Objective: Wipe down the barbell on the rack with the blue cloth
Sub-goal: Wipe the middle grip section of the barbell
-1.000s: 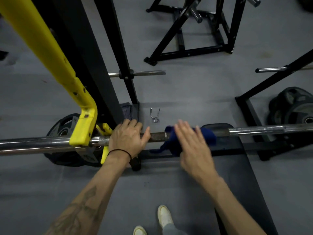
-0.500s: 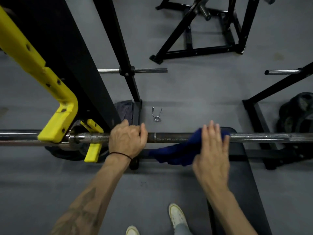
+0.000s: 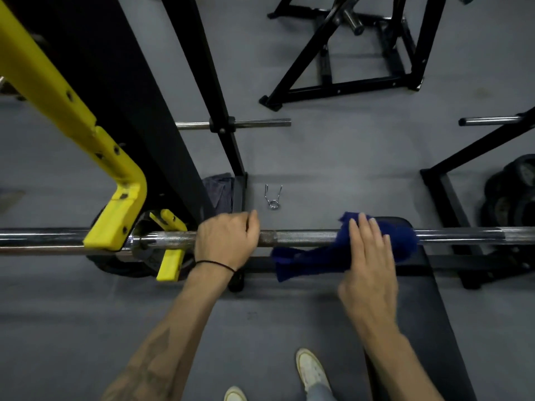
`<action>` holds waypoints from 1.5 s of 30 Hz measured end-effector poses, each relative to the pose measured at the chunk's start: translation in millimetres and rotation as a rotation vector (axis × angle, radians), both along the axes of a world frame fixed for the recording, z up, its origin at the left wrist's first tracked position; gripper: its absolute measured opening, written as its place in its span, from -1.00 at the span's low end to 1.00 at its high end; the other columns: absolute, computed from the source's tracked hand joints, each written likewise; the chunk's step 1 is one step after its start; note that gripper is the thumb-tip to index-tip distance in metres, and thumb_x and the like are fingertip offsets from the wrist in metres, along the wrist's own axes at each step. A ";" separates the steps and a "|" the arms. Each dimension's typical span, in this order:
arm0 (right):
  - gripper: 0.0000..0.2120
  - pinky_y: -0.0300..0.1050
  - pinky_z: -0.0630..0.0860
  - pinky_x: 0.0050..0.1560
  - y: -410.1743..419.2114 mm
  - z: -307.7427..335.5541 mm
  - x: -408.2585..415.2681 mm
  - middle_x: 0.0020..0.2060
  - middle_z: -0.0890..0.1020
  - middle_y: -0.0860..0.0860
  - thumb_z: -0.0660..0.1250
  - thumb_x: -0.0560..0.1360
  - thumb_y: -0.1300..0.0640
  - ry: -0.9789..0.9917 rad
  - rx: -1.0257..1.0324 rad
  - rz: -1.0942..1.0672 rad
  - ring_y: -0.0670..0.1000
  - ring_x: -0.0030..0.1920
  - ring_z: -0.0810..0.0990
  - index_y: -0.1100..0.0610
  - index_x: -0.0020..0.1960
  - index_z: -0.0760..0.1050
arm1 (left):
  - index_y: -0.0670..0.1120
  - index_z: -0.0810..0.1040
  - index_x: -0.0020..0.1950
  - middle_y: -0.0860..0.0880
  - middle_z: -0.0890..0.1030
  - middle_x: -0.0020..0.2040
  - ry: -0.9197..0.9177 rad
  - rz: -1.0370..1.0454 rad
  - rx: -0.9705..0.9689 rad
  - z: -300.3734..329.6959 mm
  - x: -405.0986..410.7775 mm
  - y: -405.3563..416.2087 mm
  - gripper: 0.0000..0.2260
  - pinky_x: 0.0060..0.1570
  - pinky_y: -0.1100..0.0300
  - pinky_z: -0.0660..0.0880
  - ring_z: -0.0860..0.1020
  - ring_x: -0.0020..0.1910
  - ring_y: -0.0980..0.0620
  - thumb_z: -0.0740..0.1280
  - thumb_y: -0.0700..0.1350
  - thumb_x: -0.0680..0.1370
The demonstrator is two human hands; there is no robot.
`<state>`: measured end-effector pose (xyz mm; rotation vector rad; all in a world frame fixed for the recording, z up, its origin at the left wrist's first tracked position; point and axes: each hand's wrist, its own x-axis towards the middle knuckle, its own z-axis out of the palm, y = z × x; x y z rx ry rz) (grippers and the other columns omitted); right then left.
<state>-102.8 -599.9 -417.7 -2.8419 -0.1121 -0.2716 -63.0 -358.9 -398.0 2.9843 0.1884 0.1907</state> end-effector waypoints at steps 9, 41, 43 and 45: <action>-0.03 0.00 -0.06 0.63 66.5 4.3 8.8 0.64 0.14 0.14 0.37 0.30 0.41 0.089 0.008 0.510 0.08 0.65 0.07 0.22 0.65 0.09 | -0.07 0.48 -0.31 -0.05 0.52 -0.38 -0.276 -0.078 0.005 -12.3 -2.7 -0.4 -0.67 -0.41 0.11 0.34 0.48 -0.37 -0.07 0.20 0.01 0.61; -0.14 0.32 0.03 0.59 -4.6 -3.1 14.1 0.36 0.52 0.17 0.51 0.17 0.37 -0.032 -0.100 0.024 0.21 0.50 0.35 0.22 0.47 0.41 | -0.11 0.48 -0.35 -0.07 0.48 -0.39 -0.303 -0.057 -0.011 -14.3 -0.1 -1.1 -0.70 -0.45 0.12 0.31 0.44 -0.40 -0.07 0.23 -0.07 0.57; -0.19 0.32 -0.05 0.59 27.9 -2.1 11.2 0.36 0.50 0.23 0.51 0.19 0.30 -0.015 -0.026 -0.108 0.28 0.53 0.30 0.29 0.43 0.42 | -0.12 0.49 -0.36 -0.07 0.48 -0.38 -0.308 -0.055 0.001 -14.5 0.8 -1.1 -0.70 -0.44 0.15 0.26 0.44 -0.40 -0.07 0.24 -0.07 0.56; -0.21 0.30 -0.06 0.59 76.1 -0.9 4.4 0.39 0.48 0.29 0.47 0.21 0.18 -0.022 0.016 -0.063 0.34 0.54 0.28 0.34 0.42 0.41 | -0.12 0.49 -0.35 -0.08 0.49 -0.37 -0.297 -0.054 0.008 -14.7 0.9 -2.1 -0.71 -0.42 0.14 0.25 0.45 -0.38 -0.08 0.24 -0.07 0.56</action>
